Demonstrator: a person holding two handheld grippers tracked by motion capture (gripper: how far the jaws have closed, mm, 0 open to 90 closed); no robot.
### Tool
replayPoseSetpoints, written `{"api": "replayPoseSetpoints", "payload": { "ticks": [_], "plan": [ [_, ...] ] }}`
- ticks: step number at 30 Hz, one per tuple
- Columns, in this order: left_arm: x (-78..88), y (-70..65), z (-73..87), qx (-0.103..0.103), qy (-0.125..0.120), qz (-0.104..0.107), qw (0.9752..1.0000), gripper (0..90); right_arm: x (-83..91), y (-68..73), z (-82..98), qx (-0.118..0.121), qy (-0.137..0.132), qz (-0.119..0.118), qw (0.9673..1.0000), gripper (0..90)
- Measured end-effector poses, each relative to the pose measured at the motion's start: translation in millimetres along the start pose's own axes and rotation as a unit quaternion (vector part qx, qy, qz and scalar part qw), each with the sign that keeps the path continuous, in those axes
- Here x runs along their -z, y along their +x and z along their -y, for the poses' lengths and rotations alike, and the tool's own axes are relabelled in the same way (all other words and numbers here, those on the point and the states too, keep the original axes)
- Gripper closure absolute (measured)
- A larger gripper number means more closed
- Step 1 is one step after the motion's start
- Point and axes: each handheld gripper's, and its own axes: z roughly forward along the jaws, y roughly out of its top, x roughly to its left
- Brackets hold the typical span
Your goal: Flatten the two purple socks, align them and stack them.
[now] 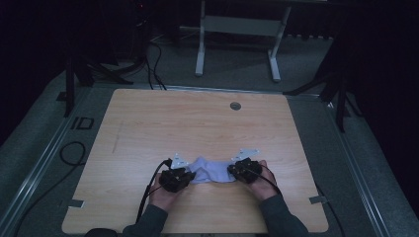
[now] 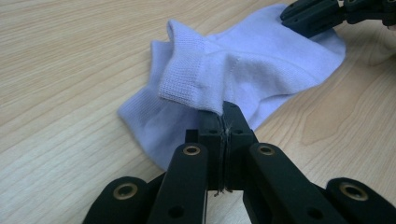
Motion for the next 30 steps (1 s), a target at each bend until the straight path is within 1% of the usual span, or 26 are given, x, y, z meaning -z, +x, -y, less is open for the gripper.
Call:
{"api": "replayPoseSetpoints", "payload": {
  "ticks": [4,5,7,13,15,17,19,20,22,24,27,30],
  "plan": [
    [4.7,4.9,1.2,0.008,-0.001,-0.006,0.9999,88.5,0.1,1.2,1.6,-0.002,0.000,0.004,1.0000,83.6],
    [5.6,6.3,1.6,0.012,-0.001,-0.007,0.9999,88.5,0.1,1.2,2.4,-0.008,-0.002,0.004,1.0000,83.5],
    [6.4,8.7,2.4,0.016,0.001,-0.011,0.9998,88.5,0.1,1.5,2.8,-0.012,-0.004,0.005,0.9999,83.5],
    [5.2,11.4,5.5,0.028,0.017,-0.015,0.9993,88.4,0.1,1.6,3.3,-0.015,-0.005,0.006,0.9999,83.3],
    [4.8,11.4,6.6,0.029,0.023,-0.015,0.9992,88.4,0.2,2.0,3.8,-0.016,-0.006,0.007,0.9998,83.1],
    [4.5,10.8,7.7,0.027,0.027,-0.024,0.9990,87.6,0.1,2.8,4.8,-0.018,-0.010,0.008,0.9998,82.8],
    [4.6,10.1,8.4,0.022,0.032,-0.038,0.9985,86.1,0.4,3.8,5.8,-0.018,-0.012,0.008,0.9997,82.3],
    [5.1,10.4,8.6,0.024,0.031,-0.046,0.9981,84.5,0.6,4.4,6.2,-0.019,-0.013,0.010,0.9997,81.8],
    [7.8,13.7,9.1,0.031,0.033,-0.049,0.9978,79.0,0.8,4.6,6.9,-0.022,-0.015,0.011,0.9996,80.4],
    [10.7,16.4,9.1,0.038,0.028,-0.051,0.9976,75.7,1.1,4.0,7.3,-0.028,-0.017,0.014,0.9994,76.5],
    [14.1,19.7,8.6,0.041,0.020,-0.053,0.9975,70.8,1.6,1.6,8.2,-0.042,-0.019,0.008,0.9989,73.7],
    [16.3,21.9,7.8,0.042,0.016,-0.055,0.9975,66.9,2.9,-0.3,8.8,-0.048,-0.029,0.002,0.9984,68.4]
  ]
}}
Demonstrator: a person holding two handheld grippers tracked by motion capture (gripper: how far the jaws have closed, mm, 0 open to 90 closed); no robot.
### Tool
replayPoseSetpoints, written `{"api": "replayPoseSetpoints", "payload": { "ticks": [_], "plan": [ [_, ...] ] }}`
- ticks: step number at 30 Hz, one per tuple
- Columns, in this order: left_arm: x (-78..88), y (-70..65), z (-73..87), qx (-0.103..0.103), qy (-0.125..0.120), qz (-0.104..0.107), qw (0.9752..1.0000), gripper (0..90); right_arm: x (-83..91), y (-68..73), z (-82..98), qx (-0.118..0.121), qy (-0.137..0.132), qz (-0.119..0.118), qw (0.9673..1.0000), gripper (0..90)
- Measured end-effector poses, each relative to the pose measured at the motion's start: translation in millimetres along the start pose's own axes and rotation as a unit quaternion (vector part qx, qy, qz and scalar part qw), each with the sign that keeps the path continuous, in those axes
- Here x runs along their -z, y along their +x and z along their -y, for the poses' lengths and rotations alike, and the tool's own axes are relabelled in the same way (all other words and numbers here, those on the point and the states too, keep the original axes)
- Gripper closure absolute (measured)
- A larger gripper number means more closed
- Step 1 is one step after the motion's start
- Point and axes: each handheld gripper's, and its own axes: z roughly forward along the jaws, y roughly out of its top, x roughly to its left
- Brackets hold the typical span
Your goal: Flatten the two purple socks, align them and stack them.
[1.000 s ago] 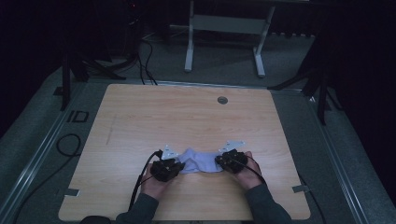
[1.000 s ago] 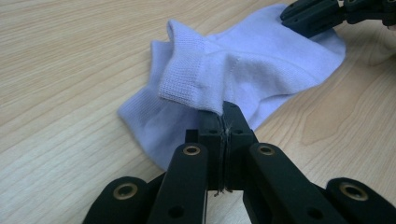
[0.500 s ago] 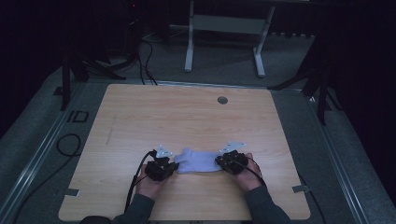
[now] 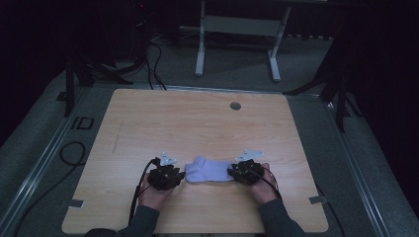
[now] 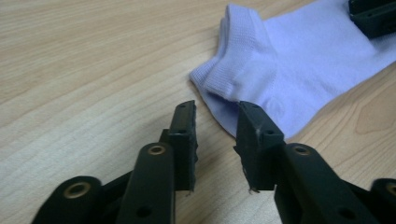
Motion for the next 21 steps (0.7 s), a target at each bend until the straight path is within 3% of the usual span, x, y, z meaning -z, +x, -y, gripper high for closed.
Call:
{"api": "replayPoseSetpoints", "payload": {
  "ticks": [2,5,9,21],
  "plan": [
    [1.0,0.4,-0.7,-0.001,-0.004,-0.001,1.0000,65.5,1.4,0.0,-0.4,-0.004,-0.004,-0.003,1.0000,66.3],
    [1.7,1.0,-1.8,-0.009,-0.007,-0.011,0.9999,60.4,9.9,-2.6,-2.6,-0.009,-0.030,-0.010,0.9994,61.9],
    [0.4,4.9,-2.5,-0.012,-0.007,-0.020,0.9997,59.2,19.4,-8.3,-1.9,-0.021,-0.047,-0.002,0.9987,59.5],
    [-5.3,16.4,-7.3,-0.020,-0.014,-0.057,0.9981,59.2,31.1,-31.1,8.9,-0.058,-0.054,0.018,0.9967,58.0]
  ]
}}
